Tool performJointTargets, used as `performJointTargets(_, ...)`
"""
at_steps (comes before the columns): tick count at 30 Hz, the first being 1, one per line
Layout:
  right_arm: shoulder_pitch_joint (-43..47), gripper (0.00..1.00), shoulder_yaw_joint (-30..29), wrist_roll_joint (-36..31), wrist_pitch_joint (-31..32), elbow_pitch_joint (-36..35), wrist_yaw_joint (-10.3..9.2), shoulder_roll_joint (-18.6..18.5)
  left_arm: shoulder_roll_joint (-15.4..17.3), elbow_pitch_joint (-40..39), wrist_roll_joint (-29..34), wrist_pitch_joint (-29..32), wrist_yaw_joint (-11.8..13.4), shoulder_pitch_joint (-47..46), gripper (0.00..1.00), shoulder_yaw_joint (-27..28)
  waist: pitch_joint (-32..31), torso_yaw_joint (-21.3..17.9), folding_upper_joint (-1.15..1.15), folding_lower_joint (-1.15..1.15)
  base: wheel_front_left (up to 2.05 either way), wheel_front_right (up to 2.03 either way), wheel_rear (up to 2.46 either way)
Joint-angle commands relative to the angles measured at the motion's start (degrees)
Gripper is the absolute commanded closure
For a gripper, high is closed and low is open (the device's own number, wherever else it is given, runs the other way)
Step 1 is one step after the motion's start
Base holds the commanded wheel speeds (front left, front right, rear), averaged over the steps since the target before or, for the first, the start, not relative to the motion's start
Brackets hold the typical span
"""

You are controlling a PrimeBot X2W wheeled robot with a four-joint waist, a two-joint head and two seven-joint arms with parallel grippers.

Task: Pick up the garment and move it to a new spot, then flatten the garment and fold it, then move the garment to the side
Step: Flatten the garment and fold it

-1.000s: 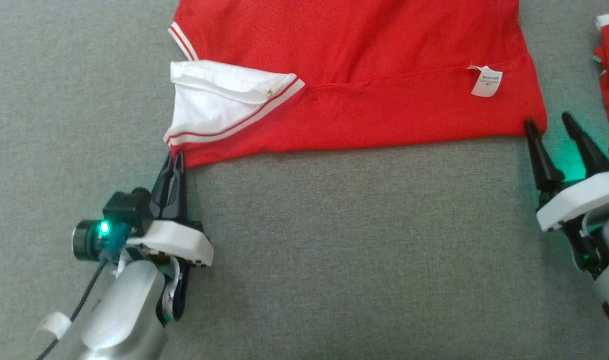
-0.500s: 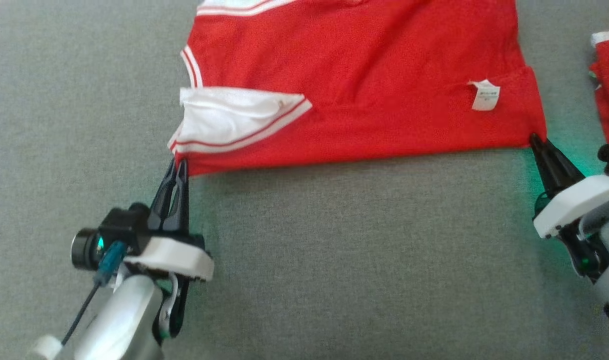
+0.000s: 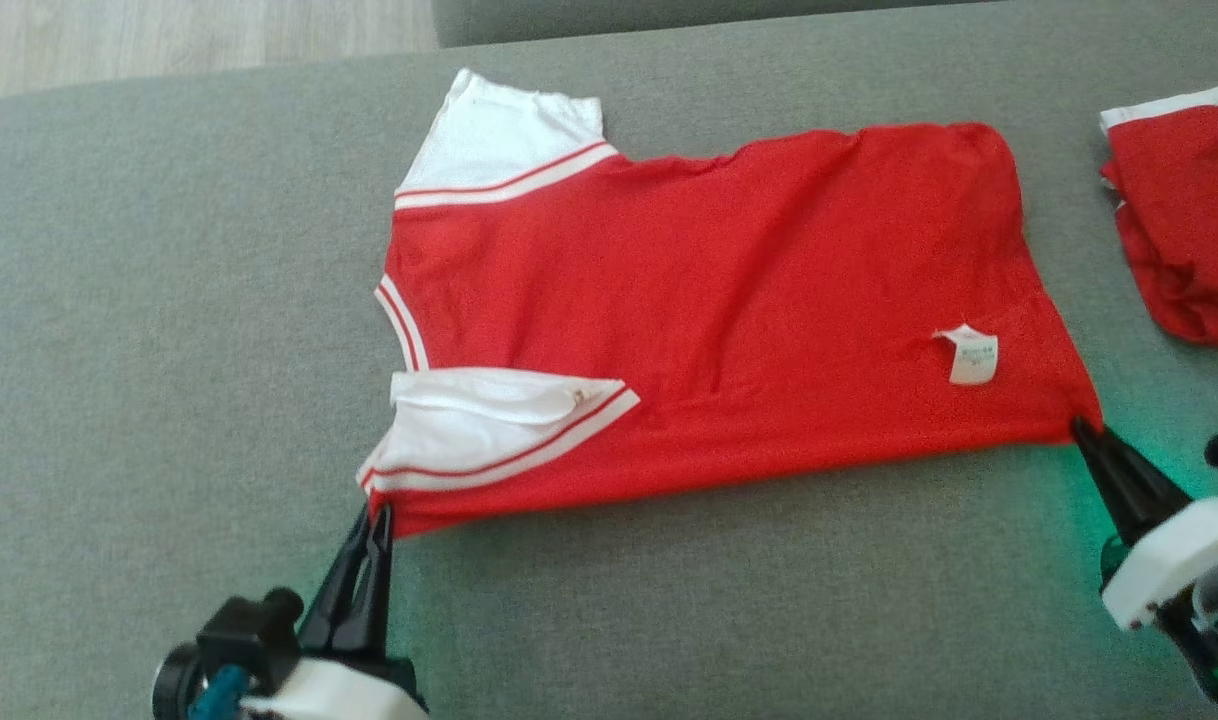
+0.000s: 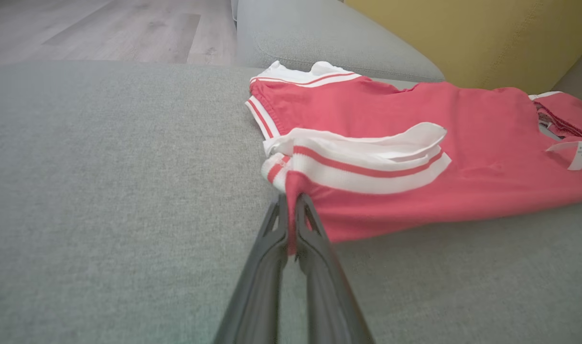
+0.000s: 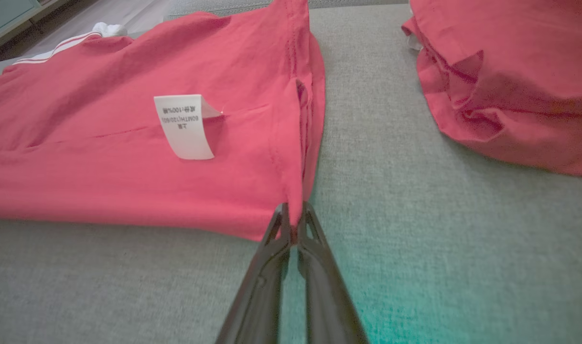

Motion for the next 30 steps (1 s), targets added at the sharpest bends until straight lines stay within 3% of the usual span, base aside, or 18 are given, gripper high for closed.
performJointTargets(1, 2.40, 1.00, -0.92, -0.45, -0.87, -1.67, -0.05, -3.02, 1.63, -2.90, -0.27, 0.15, 1.15, 0.28, 1.00, 1.79, -0.41, -0.41, 0.00, 0.01, 0.00, 0.00, 0.00)
performJointTargets(8, 7.64, 1.00, -4.93, -2.24, 0.50, -4.96, -0.05, -2.47, 1.91, -5.07, -1.09, 2.13, 2.41, 3.96, 1.00, 0.69, -0.98, -1.08, 0.00, 0.01, 0.00, 0.00, 0.00)
performJointTargets(9, 7.95, 0.96, -5.35, -2.52, 0.76, -5.13, -0.05, -2.18, 1.96, -4.97, -1.14, 2.35, 2.45, 3.93, 1.00, 0.66, -1.04, -1.12, 0.00, 0.01, 0.00, 0.00, 0.00)
performJointTargets(10, 8.18, 0.43, -5.76, -2.90, 0.95, -5.26, -0.05, -1.92, 1.96, -4.85, -1.21, 2.53, 2.50, 3.79, 1.00, 0.66, -1.09, -1.13, 0.00, 0.01, 0.00, 0.00, 0.00)
performJointTargets(11, 8.33, 0.00, -6.15, -3.41, 1.05, -5.39, -0.05, -1.68, 1.96, -4.59, -1.34, 2.92, 2.53, 3.64, 0.94, 0.61, -1.12, -1.16, 0.00, 0.01, 0.00, 0.00, 0.00)
performJointTargets(12, 8.42, 0.00, -6.79, -3.96, 1.02, -5.32, -0.05, -1.41, 2.07, -4.27, -1.27, 3.32, 2.58, 3.40, 0.60, 0.50, -1.13, -1.20, 0.00, 0.01, 0.00, 0.00, 0.00)
performJointTargets(13, 8.47, 0.00, -7.39, -4.45, 1.07, -5.30, -0.05, -1.10, 2.13, -4.04, -1.09, 3.51, 2.67, 3.04, 0.00, 0.44, -1.12, -1.23, 0.00, 0.01, 0.00, 0.00, 0.00)
performJointTargets(18, 8.27, 0.00, -9.82, -6.25, 0.81, -6.78, -0.05, -0.61, 2.60, -4.50, -0.19, 4.31, 2.95, 1.07, 0.00, 0.32, -0.55, -1.66, 0.00, 0.01, 0.00, 0.00, 0.00)
performJointTargets(23, 7.06, 0.00, -14.33, -8.76, -0.18, -10.13, -0.05, -0.21, 5.40, -7.37, 1.68, 6.16, 1.94, -5.85, 0.00, 1.64, 2.46, -2.54, 0.00, 0.01, 0.00, 0.00, 0.00)
performJointTargets(26, 6.14, 0.00, -16.13, -10.54, -0.09, -12.11, -0.05, 0.61, 7.89, -9.27, 3.22, 9.60, -0.34, -14.39, 0.00, 2.23, 5.25, -3.26, 0.00, 0.01, 0.00, 0.00, 0.00)
performJointTargets(30, 4.22, 0.00, -17.00, -12.75, 0.62, -14.89, -0.05, 1.75, 11.14, -8.62, 2.51, 16.56, -6.76, -28.34, 0.00, 2.78, 9.31, -4.94, 0.00, 0.01, 0.00, 0.00, 0.00)
